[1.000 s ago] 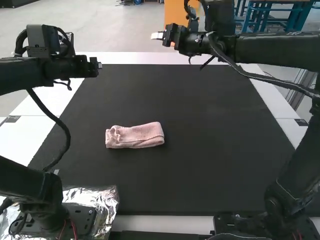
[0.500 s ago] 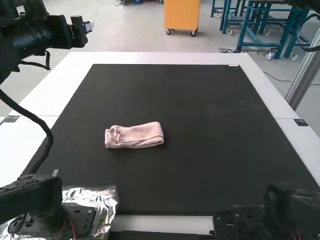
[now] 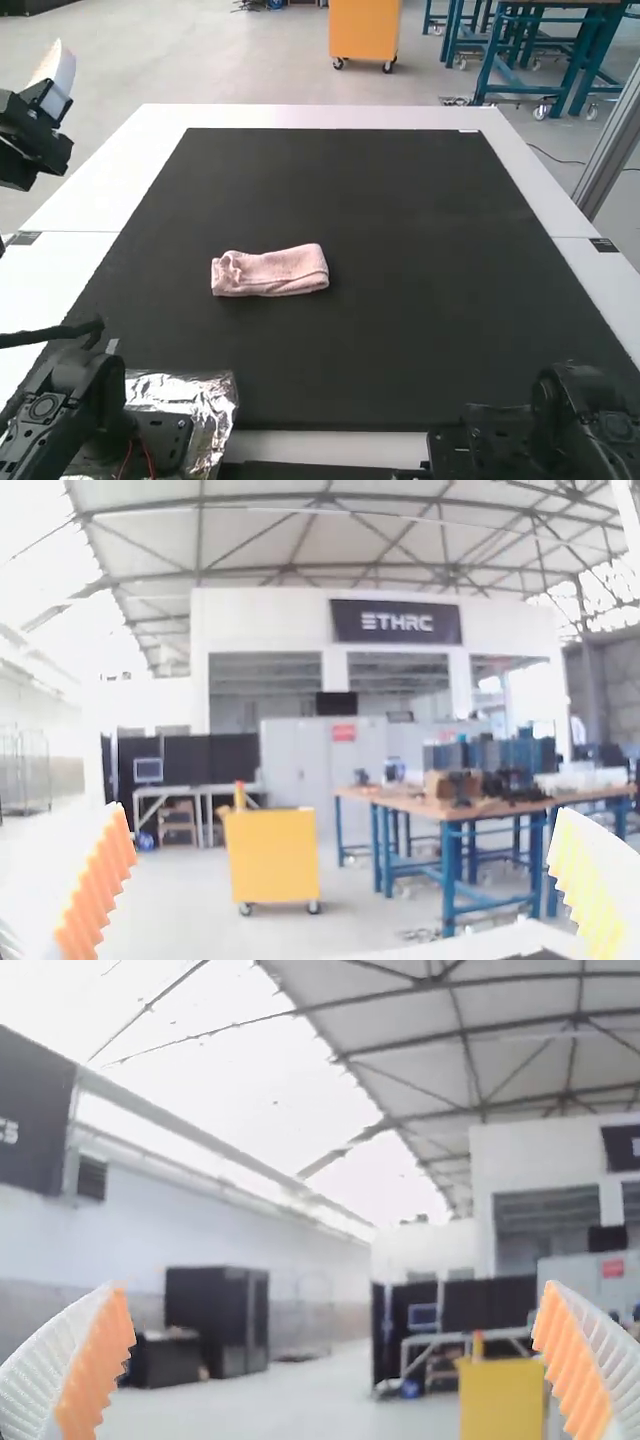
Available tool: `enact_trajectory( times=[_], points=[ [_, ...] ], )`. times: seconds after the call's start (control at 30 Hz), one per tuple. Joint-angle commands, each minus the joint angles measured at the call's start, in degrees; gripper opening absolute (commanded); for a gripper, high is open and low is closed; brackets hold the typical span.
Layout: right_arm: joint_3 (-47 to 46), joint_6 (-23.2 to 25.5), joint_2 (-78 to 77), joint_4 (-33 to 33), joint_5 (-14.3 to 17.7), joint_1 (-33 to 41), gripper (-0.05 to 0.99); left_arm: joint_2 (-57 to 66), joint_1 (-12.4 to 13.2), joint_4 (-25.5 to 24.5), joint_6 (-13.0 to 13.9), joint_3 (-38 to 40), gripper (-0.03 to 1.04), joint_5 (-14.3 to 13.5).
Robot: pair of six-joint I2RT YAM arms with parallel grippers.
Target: Fold the towel.
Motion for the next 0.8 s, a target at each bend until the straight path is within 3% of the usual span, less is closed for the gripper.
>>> enact_trajectory(
  times=[0.0,0.03,0.1,0.13,0.2,0.23,0.3,0.37,0.47,0.53,0.63,0.73,0.77],
  points=[
    [-2.05,-3.93,-0.34,0.05,5.53,-0.83,0.92,0.01,0.17,-1.91,-0.45,-1.41,0.97,-1.46],
    [-3.28,-4.99,-0.43,-0.13,5.7,-0.92,0.92,0.01,0.17,-2.7,-0.45,-2.02,0.97,-1.55],
    [-7.59,-6.57,-0.43,0.84,7.02,-0.66,0.92,0.01,-0.01,0.9,0.43,-5.27,0.97,-1.63],
    [-10.4,-6.92,-0.43,1.98,8.08,-0.66,0.92,0.01,-0.18,3.98,2.89,-7.91,0.97,-1.63],
    [-17.35,-7.62,-0.51,6.64,15.63,-0.48,0.92,0.01,-0.1,11.01,7.73,-13.97,0.97,-1.63],
    [-21.3,-9.12,-0.51,9.89,17.22,-0.48,0.92,0.01,0.08,14.79,10.01,-17.05,0.97,-1.72],
    [-29.56,-12.37,-0.51,18.68,17.92,-0.48,0.92,0.01,0.17,22.79,10.45,-23.2,0.97,-2.42],
    [-36.24,-12.37,-0.51,25.62,22.93,-0.57,0.92,0.01,0.25,30.26,12.03,-29.18,0.97,-3.04],
    [-45.38,-12.54,-0.51,37.14,25.48,-0.66,0.92,0.01,0.25,40.89,17.22,-38.14,0.97,-8.31],
    [-50.74,-12.54,-0.51,43.99,25.92,-0.75,0.92,0.01,0.17,48.01,17.75,-43.07,0.97,-10.51],
    [-58.3,-14.13,-0.43,50.41,26.01,-0.75,0.92,0.01,-0.1,41.68,15.9,-43.15,0.97,-11.21],
    [-58.39,-14.21,-0.51,38.9,26.09,-0.75,0.92,0.01,-0.1,36.5,15.2,-43.51,0.97,-11.57],
    [-58.39,-14.13,-0.51,36.08,26.09,-0.83,0.92,0.01,-0.01,33.42,12.65,-43.51,0.97,-11.57]
  ],
)
